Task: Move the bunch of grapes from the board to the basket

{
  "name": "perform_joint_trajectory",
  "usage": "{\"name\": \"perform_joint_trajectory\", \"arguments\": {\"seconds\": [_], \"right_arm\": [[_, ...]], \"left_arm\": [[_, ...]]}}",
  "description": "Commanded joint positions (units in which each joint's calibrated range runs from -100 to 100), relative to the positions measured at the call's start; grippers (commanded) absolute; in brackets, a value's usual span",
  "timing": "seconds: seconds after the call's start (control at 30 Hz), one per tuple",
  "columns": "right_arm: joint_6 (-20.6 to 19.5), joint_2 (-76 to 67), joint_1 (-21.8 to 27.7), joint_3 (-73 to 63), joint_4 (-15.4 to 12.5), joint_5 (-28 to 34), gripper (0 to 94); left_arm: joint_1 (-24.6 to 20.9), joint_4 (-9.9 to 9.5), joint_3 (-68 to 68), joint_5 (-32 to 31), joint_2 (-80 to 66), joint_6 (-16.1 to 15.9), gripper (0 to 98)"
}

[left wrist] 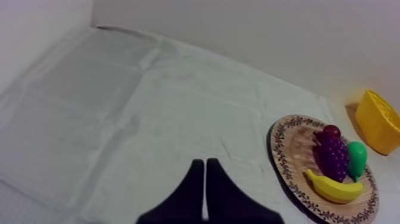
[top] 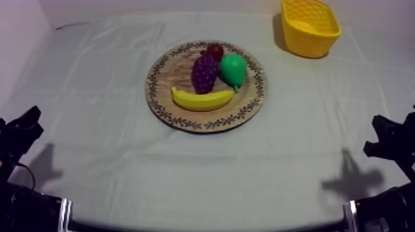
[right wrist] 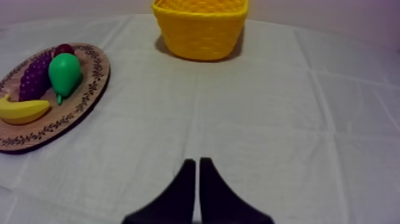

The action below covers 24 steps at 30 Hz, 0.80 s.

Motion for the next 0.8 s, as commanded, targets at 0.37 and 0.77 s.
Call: {"name": "perform_joint_trajectory", "arguments": {"seconds": [0.37,0.77], "right_arm": [[6.03,-0.05,5.12,-0.09,-0.81,-0.36,0.3],[6.43,0.11,4.45,-0.28,-0.27,-0.78,0.3]], "left_arm": [[0.01,0.01,-0.03,0.01,0.00,0.04,0.1],[0.01,0.01,-0.03,0.01,0.00,0.04,0.1]]}}
